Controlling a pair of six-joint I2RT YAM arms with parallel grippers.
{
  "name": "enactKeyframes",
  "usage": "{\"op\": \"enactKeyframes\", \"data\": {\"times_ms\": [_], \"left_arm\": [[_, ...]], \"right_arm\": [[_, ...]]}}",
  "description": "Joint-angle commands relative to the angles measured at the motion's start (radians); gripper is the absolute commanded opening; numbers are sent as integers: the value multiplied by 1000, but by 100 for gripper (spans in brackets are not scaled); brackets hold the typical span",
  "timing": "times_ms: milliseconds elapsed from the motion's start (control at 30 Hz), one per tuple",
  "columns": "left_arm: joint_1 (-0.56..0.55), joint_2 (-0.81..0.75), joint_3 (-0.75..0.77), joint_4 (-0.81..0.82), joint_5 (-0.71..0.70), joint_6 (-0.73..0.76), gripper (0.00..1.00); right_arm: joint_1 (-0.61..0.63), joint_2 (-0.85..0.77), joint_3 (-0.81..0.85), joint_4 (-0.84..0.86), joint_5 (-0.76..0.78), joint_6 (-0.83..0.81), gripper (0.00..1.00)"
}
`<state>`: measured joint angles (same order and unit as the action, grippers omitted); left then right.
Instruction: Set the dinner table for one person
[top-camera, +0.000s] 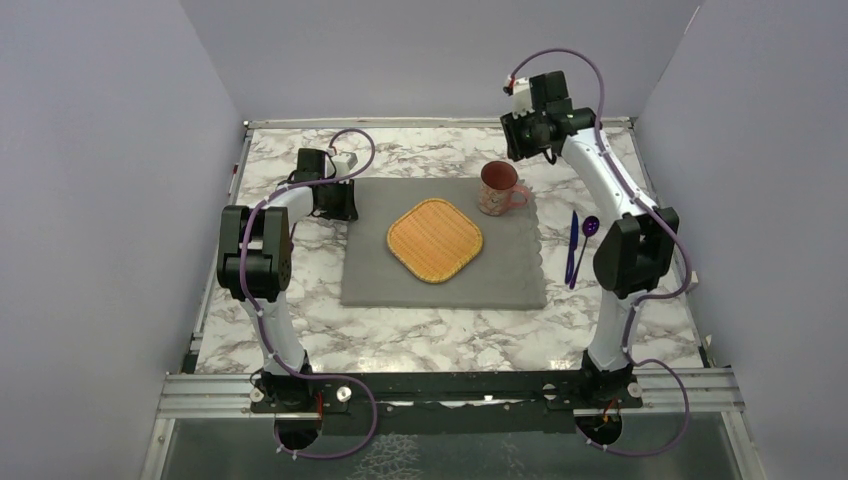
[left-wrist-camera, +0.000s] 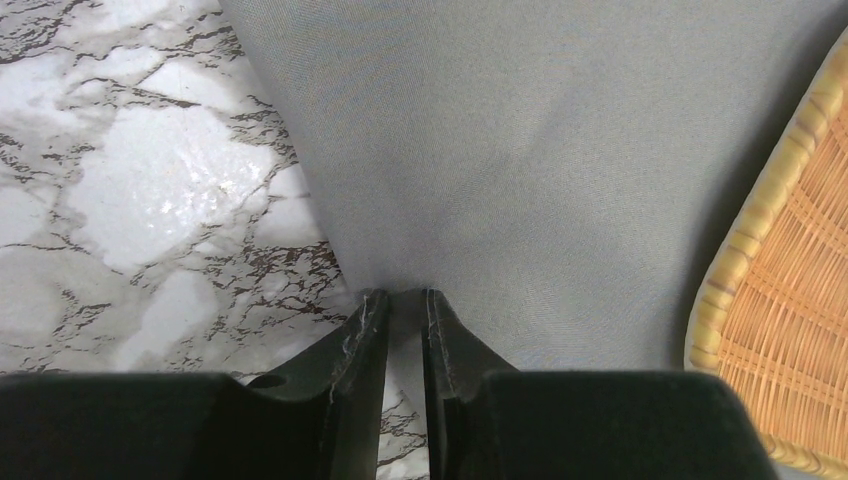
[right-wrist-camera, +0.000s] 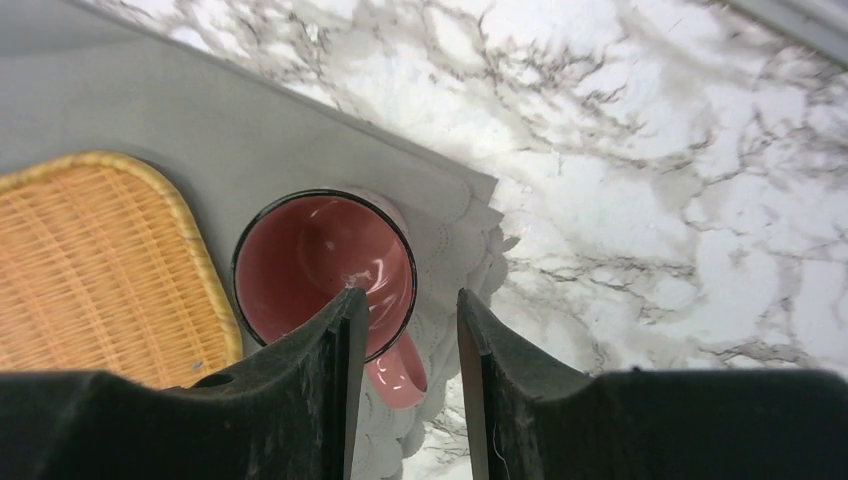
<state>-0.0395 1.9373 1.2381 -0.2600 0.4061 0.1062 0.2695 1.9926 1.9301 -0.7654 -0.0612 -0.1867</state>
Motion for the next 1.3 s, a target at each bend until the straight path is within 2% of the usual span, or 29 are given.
{"op": "enactKeyframes", "data": {"times_ms": [0,67,133,233,667,800,900,1033,1267], "left_arm": [[4,16,-1,-80,-41,7,24],[4,13,0,-84,-41,8,29],[4,5,4,-88,-47,9,40],[4,-16,6,-91,-56,8,49],[4,-199,53,-157,-115,38,50],[4,-261,63,-184,-141,64,52],[4,-310,52,-207,-205,94,57],[4,-354,18,-244,-292,165,63],[27,-375,-25,-280,-446,230,66]], "right_arm": [[7,-88,43,19,-15,-2,43],[7,-109,22,25,-19,0,43],[8,-123,2,31,-18,0,43],[7,-134,-24,39,-13,-3,43],[8,-216,-90,66,14,-3,43],[7,-261,-123,15,68,4,43],[6,-332,-210,4,130,13,43],[6,-437,-330,-8,136,19,43],[5,-540,-393,-83,205,36,43]]}}
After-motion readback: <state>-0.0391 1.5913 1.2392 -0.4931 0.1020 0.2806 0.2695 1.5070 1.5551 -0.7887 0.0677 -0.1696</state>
